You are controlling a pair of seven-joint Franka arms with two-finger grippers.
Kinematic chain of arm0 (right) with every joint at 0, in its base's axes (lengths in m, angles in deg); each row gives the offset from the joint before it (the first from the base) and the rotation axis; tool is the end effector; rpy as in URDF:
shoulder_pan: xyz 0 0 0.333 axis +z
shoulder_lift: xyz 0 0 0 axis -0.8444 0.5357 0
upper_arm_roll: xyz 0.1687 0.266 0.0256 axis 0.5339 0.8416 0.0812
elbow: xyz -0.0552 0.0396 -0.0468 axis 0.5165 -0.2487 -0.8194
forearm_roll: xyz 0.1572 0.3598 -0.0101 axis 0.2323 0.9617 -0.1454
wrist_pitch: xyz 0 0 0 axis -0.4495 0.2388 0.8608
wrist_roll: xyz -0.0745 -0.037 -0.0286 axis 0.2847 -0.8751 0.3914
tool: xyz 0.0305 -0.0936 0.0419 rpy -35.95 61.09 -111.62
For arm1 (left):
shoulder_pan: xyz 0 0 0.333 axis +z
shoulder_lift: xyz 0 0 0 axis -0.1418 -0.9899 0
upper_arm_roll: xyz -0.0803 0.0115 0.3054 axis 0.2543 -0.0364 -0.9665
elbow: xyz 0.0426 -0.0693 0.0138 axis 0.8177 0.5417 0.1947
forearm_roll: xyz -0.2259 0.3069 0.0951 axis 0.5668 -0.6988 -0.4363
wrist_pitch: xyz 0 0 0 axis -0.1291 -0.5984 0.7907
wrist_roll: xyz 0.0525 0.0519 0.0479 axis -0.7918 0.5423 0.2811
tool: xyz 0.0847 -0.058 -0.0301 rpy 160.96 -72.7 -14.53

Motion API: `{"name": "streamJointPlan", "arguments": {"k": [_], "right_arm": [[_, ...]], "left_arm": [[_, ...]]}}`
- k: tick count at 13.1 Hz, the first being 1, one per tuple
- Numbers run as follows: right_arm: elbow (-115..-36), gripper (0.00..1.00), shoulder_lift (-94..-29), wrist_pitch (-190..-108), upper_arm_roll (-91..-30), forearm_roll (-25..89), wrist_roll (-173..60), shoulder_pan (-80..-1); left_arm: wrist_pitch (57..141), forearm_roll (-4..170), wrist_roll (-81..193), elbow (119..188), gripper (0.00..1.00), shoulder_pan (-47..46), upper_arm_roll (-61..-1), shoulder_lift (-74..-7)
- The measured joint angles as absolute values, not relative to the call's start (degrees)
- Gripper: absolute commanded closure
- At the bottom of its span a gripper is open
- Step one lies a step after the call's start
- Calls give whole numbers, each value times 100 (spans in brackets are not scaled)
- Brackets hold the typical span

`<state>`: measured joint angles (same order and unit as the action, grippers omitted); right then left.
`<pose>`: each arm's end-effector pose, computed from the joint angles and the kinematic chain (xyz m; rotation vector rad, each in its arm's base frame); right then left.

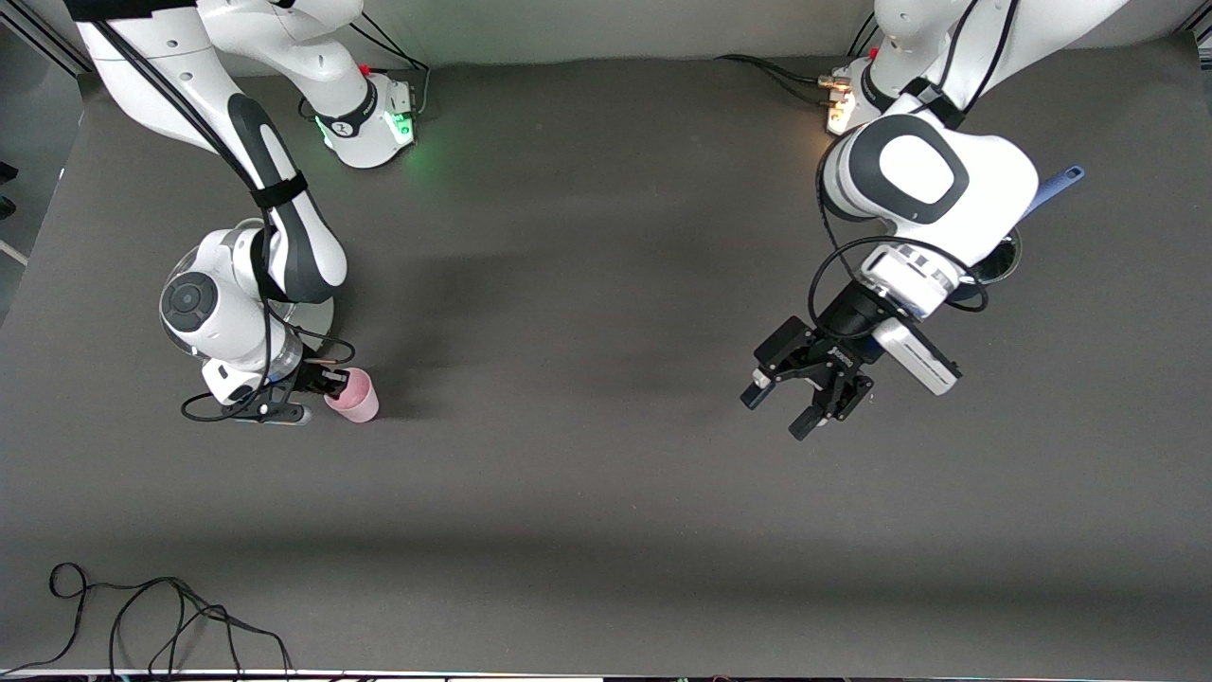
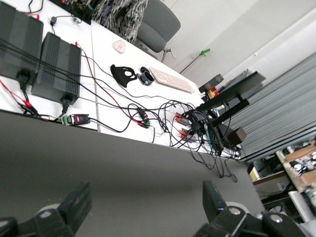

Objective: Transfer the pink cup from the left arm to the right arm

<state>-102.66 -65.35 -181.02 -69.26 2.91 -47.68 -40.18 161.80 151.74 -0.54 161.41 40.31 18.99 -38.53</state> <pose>0.5626 0.0318 0.2339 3.1304 -0.1495 0.0740 0.5885 -0.2302 0.4560 2.1239 0.1241 0.9029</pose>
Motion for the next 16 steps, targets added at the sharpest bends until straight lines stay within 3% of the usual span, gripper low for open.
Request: {"name": "streamJointPlan", "arguments": {"k": [3, 6, 12, 16], "right_arm": [[-10207, 0, -6703, -17978, -6926, 291, -4768, -4013], [-10103, 0, -7395, -17364, -6926, 291, -4768, -4000], [-9844, 0, -9267, -15478, -6936, -293, -4773, -4001], [-8785, 0, -9589, -13579, -6944, -533, -4773, -4002]], "left_arm": [[14989, 14129, 1704, 16186, 0, 4033, 1335, -3400], [12826, 12614, 3344, 16168, 0, 4046, 393, -2810], [9685, 9783, 4031, 16101, 0, 4083, -1045, -1809], [8578, 8246, 4039, 15773, 0, 4094, -1391, -1630]]}}
